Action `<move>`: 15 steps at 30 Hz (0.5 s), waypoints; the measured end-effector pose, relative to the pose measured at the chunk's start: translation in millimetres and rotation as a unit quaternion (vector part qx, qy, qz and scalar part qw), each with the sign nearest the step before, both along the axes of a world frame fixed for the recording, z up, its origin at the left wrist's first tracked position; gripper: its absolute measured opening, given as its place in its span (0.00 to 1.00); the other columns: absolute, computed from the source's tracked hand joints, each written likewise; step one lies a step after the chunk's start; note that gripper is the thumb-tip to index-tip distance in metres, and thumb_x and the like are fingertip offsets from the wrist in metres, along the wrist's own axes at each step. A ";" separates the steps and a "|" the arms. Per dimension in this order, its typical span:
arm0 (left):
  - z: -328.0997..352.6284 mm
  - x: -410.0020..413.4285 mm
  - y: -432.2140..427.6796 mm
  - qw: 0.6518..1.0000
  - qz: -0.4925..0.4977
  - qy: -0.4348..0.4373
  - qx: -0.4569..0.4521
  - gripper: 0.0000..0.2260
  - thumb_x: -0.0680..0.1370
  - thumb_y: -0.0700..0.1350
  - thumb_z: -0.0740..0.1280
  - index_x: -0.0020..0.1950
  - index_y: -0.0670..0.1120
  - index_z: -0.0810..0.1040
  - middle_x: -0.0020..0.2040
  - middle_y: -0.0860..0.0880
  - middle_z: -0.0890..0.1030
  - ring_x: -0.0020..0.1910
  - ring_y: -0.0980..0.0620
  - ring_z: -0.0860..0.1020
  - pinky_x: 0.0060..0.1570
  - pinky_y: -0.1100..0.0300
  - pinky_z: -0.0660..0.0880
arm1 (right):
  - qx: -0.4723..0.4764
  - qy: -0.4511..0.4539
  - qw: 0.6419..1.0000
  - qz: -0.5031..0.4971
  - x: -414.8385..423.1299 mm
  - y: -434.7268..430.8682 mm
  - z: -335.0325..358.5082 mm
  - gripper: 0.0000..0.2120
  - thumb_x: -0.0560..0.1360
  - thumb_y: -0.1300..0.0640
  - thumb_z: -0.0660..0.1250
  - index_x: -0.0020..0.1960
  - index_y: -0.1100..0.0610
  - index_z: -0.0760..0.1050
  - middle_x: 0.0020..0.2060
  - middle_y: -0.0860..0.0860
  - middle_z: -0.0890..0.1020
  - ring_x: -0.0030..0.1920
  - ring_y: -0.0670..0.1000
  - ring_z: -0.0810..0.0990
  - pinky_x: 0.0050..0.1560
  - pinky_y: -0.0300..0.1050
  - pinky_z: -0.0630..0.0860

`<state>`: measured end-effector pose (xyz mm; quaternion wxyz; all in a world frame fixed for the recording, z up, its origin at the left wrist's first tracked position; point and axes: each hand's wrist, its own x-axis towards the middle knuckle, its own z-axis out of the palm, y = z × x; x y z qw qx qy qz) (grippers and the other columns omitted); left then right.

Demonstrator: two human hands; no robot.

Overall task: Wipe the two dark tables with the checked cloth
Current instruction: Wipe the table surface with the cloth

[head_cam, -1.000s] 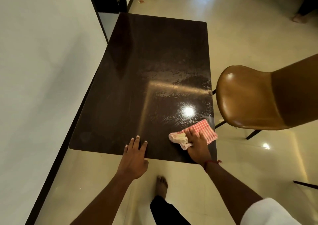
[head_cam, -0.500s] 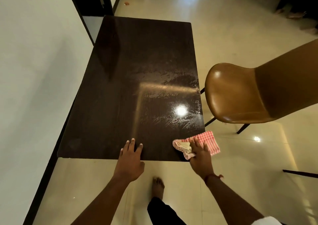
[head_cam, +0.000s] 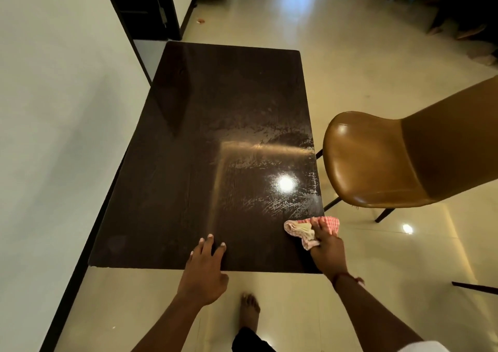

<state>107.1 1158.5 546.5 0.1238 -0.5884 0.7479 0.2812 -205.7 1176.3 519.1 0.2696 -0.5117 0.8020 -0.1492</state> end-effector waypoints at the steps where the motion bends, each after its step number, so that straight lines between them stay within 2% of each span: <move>1: 0.7 0.2 -0.4 1.000 -0.002 0.001 0.003 0.33 0.77 0.54 0.64 0.79 0.53 0.54 0.80 0.46 0.47 0.79 0.43 0.45 0.75 0.47 0.55 | 0.012 0.008 1.000 0.010 -0.4 -14.2 0.4 0.29 0.69 0.54 0.61 0.70 0.53 0.70 0.70 0.57 0.70 0.60 0.64 0.77 0.62 0.56 0.73; 4: 1.5 1.0 -1.1 1.000 -0.010 -0.001 0.019 0.35 0.76 0.55 0.64 0.79 0.53 0.51 0.80 0.47 0.44 0.79 0.43 0.43 0.75 0.46 0.52 | 0.038 0.014 0.999 0.005 6.9 -49.9 2.3 0.28 0.72 0.56 0.65 0.72 0.56 0.68 0.72 0.59 0.67 0.65 0.64 0.73 0.69 0.59 0.64; 7: 2.0 3.1 -3.5 0.999 -0.015 0.001 0.039 0.35 0.76 0.55 0.64 0.79 0.54 0.50 0.80 0.47 0.43 0.79 0.43 0.42 0.76 0.47 0.50 | 0.054 0.010 0.998 -0.006 11.4 -68.4 5.5 0.34 0.66 0.52 0.58 0.72 0.56 0.66 0.72 0.59 0.66 0.68 0.63 0.70 0.74 0.58 0.55; 10: 4.2 3.7 -6.8 0.999 -0.010 0.003 0.051 0.35 0.76 0.54 0.65 0.79 0.54 0.51 0.80 0.48 0.43 0.79 0.43 0.42 0.76 0.47 0.50 | 0.066 0.027 0.997 0.023 14.8 -70.9 4.7 0.32 0.71 0.56 0.60 0.74 0.56 0.62 0.74 0.58 0.63 0.73 0.60 0.64 0.76 0.55 0.45; 12: 5.6 2.4 -9.5 0.998 -0.001 0.010 0.062 0.34 0.76 0.54 0.65 0.79 0.54 0.53 0.80 0.48 0.44 0.79 0.43 0.42 0.76 0.46 0.51 | 0.054 0.031 0.997 0.056 24.7 -69.4 5.2 0.31 0.72 0.57 0.58 0.75 0.56 0.61 0.74 0.57 0.64 0.74 0.58 0.61 0.76 0.54 0.44; 15: 10.0 1.0 -13.4 0.998 0.002 0.013 0.069 0.33 0.76 0.55 0.64 0.78 0.53 0.56 0.80 0.48 0.47 0.79 0.42 0.45 0.76 0.45 0.55 | 0.037 -0.002 0.989 0.145 65.5 -70.7 16.8 0.33 0.69 0.49 0.53 0.73 0.57 0.64 0.73 0.57 0.67 0.74 0.56 0.61 0.74 0.51 0.44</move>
